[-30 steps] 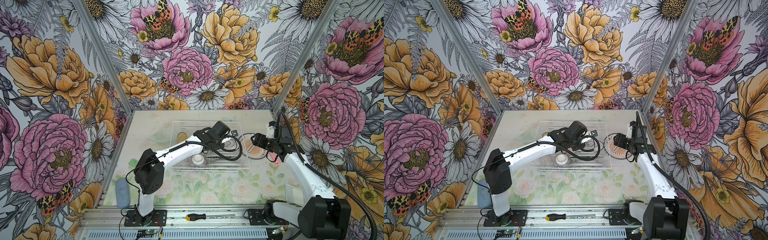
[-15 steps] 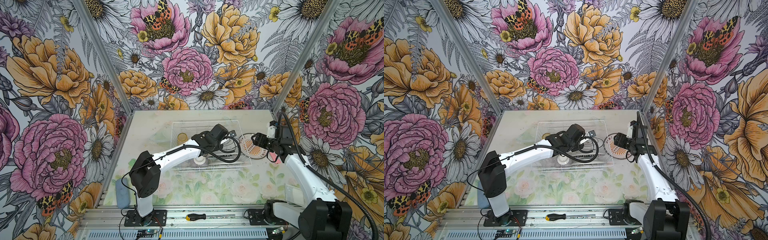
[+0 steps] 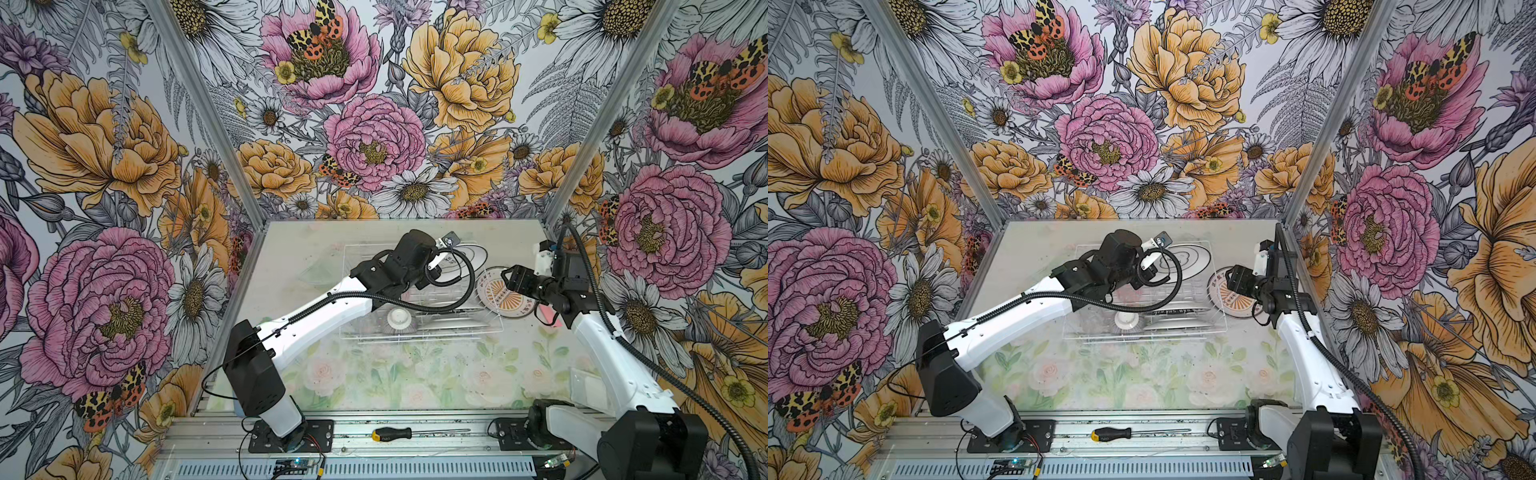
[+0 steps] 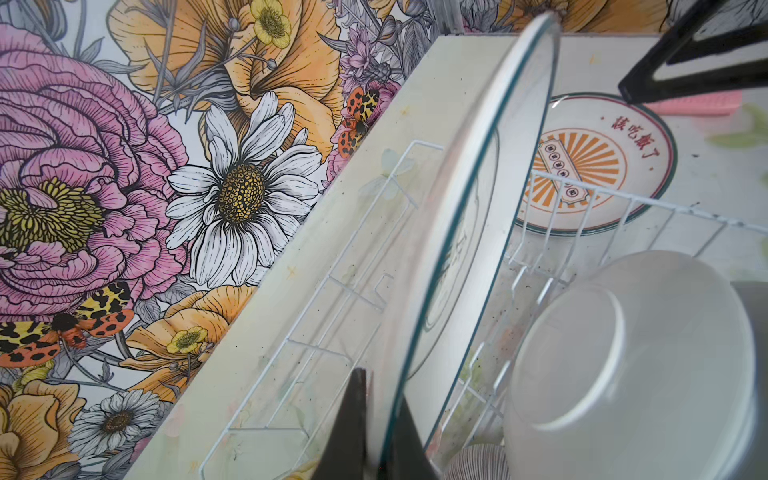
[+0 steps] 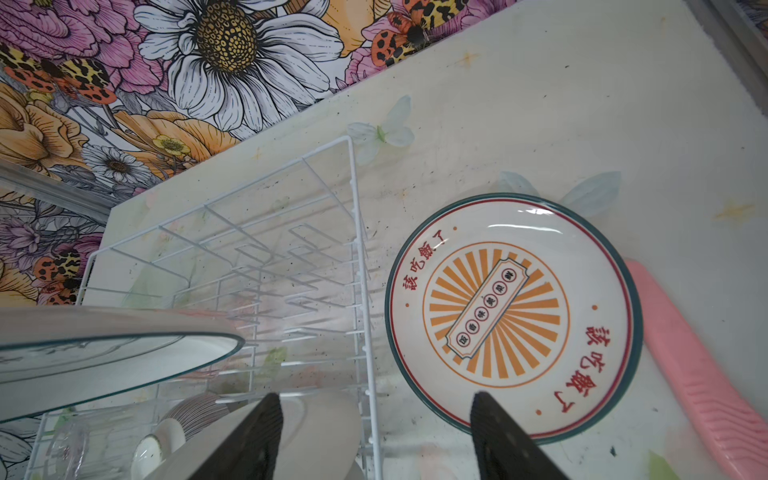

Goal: Unload the mixed dishes from the dish rack
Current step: 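Lift the green-bordered white plate up out of the rack with the left gripper, then grasp the raised plate's rim with the right gripper while the left gripper holds it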

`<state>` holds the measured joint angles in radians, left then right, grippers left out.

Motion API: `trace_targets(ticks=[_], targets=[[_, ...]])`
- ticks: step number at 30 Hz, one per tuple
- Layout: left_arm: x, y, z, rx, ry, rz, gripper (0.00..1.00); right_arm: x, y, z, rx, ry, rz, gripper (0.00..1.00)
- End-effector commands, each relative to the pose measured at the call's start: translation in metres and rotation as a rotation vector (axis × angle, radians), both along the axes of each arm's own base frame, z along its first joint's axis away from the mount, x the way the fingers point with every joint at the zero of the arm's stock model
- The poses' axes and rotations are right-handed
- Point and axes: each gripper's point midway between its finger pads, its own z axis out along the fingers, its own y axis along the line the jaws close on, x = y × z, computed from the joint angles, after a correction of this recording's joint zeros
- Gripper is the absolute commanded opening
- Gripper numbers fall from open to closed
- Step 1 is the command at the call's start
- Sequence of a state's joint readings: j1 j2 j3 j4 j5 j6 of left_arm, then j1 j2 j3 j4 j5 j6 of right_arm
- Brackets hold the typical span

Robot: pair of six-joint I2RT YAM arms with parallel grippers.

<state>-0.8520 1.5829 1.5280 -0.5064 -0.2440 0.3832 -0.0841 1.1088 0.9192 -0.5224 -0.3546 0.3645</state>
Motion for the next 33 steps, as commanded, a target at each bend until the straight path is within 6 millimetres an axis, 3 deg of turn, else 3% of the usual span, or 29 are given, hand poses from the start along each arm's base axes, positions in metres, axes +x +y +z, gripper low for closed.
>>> trace_targets(ticks=[1, 8, 12, 27, 29, 33], targets=[[-0.005, 0.012, 0.042, -0.271, 0.081, -0.039, 0.00, -0.004, 0.021, 0.035, 0.046, -0.113, 0.110, 0.72], [-0.004, 0.026, 0.057, -0.516, 0.249, -0.117, 0.00, -0.021, 0.066, 0.085, 0.259, -0.272, 0.345, 0.70], [-0.004, 0.025, 0.061, -0.630, 0.335, -0.184, 0.00, -0.025, 0.076, 0.102, 0.334, -0.328, 0.394, 0.69], [-0.006, -0.014, 0.049, -0.789, 0.538, -0.367, 0.00, -0.020, 0.084, 0.110, 0.418, -0.381, 0.410, 0.63], [-0.007, -0.019, 0.048, -0.790, 0.553, -0.379, 0.00, -0.018, 0.085, 0.112, 0.442, -0.394, 0.412, 0.60], [-0.008, -0.028, 0.042, -0.786, 0.576, -0.394, 0.00, -0.013, 0.086, 0.110, 0.469, -0.391, 0.411, 0.43]])
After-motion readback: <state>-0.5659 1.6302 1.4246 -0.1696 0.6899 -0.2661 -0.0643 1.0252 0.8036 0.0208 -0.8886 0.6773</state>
